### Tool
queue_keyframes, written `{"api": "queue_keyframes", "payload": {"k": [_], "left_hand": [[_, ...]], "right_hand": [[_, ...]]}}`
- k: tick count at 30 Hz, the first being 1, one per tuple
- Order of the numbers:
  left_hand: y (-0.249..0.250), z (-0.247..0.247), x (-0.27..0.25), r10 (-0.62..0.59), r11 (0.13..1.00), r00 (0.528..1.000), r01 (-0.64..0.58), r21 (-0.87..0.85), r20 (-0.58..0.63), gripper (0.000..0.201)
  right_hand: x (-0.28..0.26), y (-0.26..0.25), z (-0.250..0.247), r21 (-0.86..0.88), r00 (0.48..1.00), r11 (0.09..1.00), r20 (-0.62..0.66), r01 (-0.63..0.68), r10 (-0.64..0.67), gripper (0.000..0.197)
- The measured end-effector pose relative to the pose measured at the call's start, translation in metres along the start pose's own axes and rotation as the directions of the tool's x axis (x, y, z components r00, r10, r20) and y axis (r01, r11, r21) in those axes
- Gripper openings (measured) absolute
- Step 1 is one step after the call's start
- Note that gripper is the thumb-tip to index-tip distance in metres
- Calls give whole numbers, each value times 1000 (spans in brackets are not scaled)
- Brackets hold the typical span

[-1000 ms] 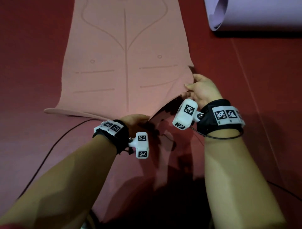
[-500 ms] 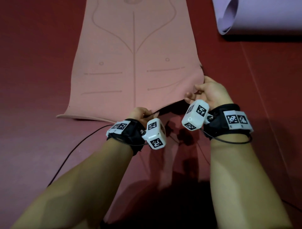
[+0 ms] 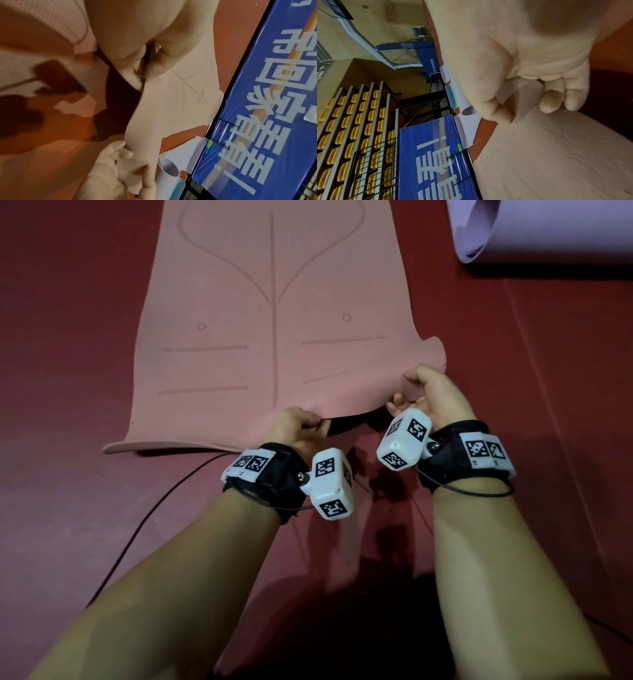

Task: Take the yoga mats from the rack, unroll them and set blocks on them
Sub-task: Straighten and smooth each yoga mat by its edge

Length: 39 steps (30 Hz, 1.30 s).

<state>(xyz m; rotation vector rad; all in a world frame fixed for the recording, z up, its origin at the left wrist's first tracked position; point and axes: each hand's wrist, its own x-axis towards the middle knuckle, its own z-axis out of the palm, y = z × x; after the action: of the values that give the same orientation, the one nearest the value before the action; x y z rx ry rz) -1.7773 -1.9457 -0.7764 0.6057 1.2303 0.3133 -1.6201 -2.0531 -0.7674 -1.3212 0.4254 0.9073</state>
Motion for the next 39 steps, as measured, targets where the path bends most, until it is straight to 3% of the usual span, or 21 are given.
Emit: {"api": "queue_keyframes", "payload": {"k": [2,4,9,11,14,17,19,22,25,29,34,39], "left_hand": [[-3,4,9,49,988,997,-40,-149,55,35],[0,6,16,119,978,989,-101,-183,87,42],[19,4,26,310,943,947,-318,102,85,44],[20,2,31,358,916,930,-367,162,83,44],[19,-1,35,428,861,900,-434,263,83,43],[21,-1,35,468,804,872,-488,340,144,41],[24,0,34,438,783,882,-469,408,173,38],[25,1,32,346,748,915,-403,528,209,33],[25,0,29,299,706,928,-372,603,223,30],[24,1,29,337,624,918,-384,680,209,26],[21,3,28,414,352,884,-378,856,219,6],[29,12,20,316,187,923,-289,939,221,18]], "right_hand": [[2,3,-1,-6,999,1000,-42,14,-14,24],[7,7,-3,-9,995,999,-91,40,-40,28],[7,12,0,36,995,999,-99,25,-21,9],[4,11,2,82,996,995,-58,-58,63,21],[3,5,1,87,980,976,57,-198,193,54],[7,4,3,2,976,977,55,-213,212,46],[14,5,1,-23,969,972,70,-236,237,42],[22,9,-2,-102,965,962,41,-254,259,60],[18,7,0,-178,988,973,-51,-150,143,49],[21,11,0,-153,997,985,-11,-77,76,57],[26,16,-8,-432,998,902,-69,-22,-9,75],[33,16,-11,-234,999,972,-30,17,-25,50]]}}
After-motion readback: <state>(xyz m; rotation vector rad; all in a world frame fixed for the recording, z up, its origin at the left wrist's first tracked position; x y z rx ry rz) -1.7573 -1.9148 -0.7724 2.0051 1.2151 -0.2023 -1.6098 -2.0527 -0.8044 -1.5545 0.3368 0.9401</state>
